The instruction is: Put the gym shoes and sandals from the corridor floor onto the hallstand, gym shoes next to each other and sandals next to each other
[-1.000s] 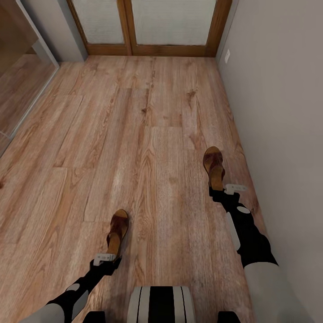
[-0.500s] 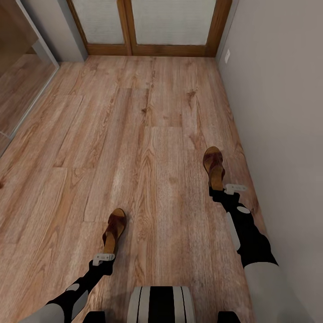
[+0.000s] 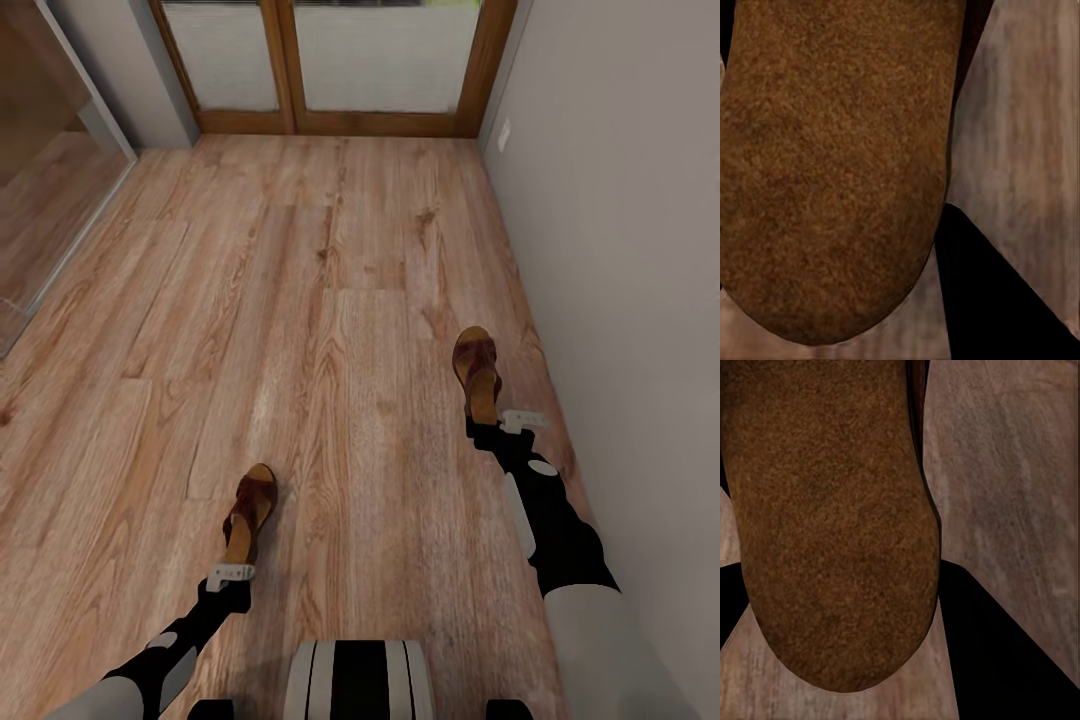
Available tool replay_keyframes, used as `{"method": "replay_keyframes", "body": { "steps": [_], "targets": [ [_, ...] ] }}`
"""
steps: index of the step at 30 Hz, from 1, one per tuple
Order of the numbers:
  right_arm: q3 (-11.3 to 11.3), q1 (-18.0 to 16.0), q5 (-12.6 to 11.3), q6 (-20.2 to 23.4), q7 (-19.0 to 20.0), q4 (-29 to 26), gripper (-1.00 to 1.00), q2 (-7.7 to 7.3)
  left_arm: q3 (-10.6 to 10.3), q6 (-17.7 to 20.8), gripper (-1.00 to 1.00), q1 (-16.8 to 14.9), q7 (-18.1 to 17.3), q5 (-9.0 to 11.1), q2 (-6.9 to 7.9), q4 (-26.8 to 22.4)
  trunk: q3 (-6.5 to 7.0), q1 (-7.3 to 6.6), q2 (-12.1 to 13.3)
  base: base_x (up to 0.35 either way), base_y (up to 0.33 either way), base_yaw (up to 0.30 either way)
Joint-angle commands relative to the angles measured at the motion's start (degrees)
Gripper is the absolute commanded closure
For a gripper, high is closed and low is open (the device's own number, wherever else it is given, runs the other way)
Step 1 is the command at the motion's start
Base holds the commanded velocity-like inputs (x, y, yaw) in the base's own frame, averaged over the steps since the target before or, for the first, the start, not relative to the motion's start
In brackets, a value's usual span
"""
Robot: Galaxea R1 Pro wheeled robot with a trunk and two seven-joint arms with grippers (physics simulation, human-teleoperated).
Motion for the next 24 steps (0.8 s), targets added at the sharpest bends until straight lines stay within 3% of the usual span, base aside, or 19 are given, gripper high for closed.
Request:
{"method": "replay_keyframes", "body": {
  "steps": [1, 9, 15, 18, 22, 24],
  "targets": [
    [-0.1, 0.0, 0.0, 0.3, -0.1, -0.1, 1.00, 0.04, 0.4, -0.2, 1.00, 0.0, -0.3, -0.5, 0.00, 0.1, 0.20, -0.03, 0.0, 0.000, 0.000, 0.000],
    [-0.1, 0.0, 0.0, 0.3, -0.1, 0.0, 1.00, 0.04, 0.4, -0.2, 1.00, -0.1, -0.3, -0.5, 0.00, -0.1, 1.97, -0.24, 0.1, 0.000, 0.000, 0.000],
    [0.0, 0.0, 0.0, 0.3, -0.1, 0.0, 1.00, 0.04, 0.4, 1.5, 1.00, -0.1, -0.4, -0.5, -0.03, -5.3, 3.30, -0.39, 0.2, 0.000, 0.000, 0.000],
    [0.2, 0.0, 0.0, 0.3, -0.1, 0.0, 1.00, 0.10, 0.3, 6.8, 1.00, -0.1, -0.4, -0.5, -0.07, -9.4, 3.96, -0.47, 0.2, 0.000, 0.000, 0.000],
    [0.4, 0.0, 0.1, 0.3, -0.1, 0.0, 1.00, 0.19, 0.2, 20.1, 1.00, -0.1, -0.6, -0.4, -0.28, -23.3, 4.85, -0.57, 0.3, 0.000, 0.000, 0.000],
    [0.5, 0.0, 0.1, 0.2, -0.1, 0.0, 1.00, 0.21, 0.2, 24.4, 1.00, -0.1, -0.6, -0.4, -0.72, -28.0, 5.29, -0.62, 0.3, 0.000, 0.000, 0.000]
  ]
}}
